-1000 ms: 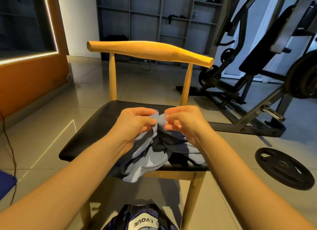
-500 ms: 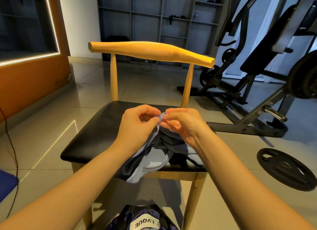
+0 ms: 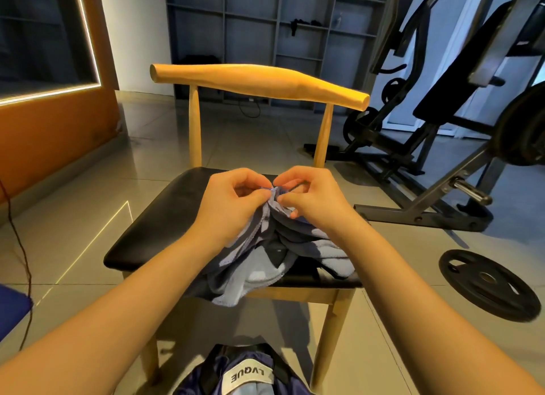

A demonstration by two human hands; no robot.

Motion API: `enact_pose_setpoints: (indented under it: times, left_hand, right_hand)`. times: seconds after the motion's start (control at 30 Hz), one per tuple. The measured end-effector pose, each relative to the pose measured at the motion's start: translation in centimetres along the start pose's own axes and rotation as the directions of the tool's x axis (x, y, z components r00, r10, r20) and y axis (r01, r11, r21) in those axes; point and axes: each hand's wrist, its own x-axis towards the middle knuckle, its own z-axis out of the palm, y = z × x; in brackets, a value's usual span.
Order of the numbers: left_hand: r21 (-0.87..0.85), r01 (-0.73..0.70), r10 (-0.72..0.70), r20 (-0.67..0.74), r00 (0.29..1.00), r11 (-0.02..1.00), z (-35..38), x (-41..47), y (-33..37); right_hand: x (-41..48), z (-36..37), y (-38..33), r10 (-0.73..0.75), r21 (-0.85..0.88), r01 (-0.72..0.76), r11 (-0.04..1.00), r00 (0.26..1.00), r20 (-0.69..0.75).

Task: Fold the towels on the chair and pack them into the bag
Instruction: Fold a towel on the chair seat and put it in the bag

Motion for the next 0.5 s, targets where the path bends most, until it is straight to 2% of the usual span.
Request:
enact_pose_setpoints:
  times: [0.07,0.13,0.3,0.5]
  left_hand:
    - [-0.026,0.017,-0.016,0.028,0.999,1.0,-0.29,0.31,0.1]
    - [0.002,0.02,-0.02,0.032,0.999,1.0,-0.35,0.39,0.2]
    - [-0.006,0.058,-0.058,0.024,0.998,0.998,-0.33,0.37,0.05]
    - [-0.042,0.102,-0.101,0.023,0.995,0.994,-0.47,0.31,0.18]
  right_hand:
    - [0.06,-0.1,0.1,-0.128,-0.113,0.129,0.985,0.992,0.014]
    - [0.2,-0.1,0.43,-0.181,-0.126,0.182,0.975,0.983,0.021]
    - [0.33,-0.22,0.63,-0.142,-0.093,0.153,0.984,0.982,0.124]
    - [0.44,-0.96,0.47,-0.154,-0.055,0.163,0.985,0.977,0.146]
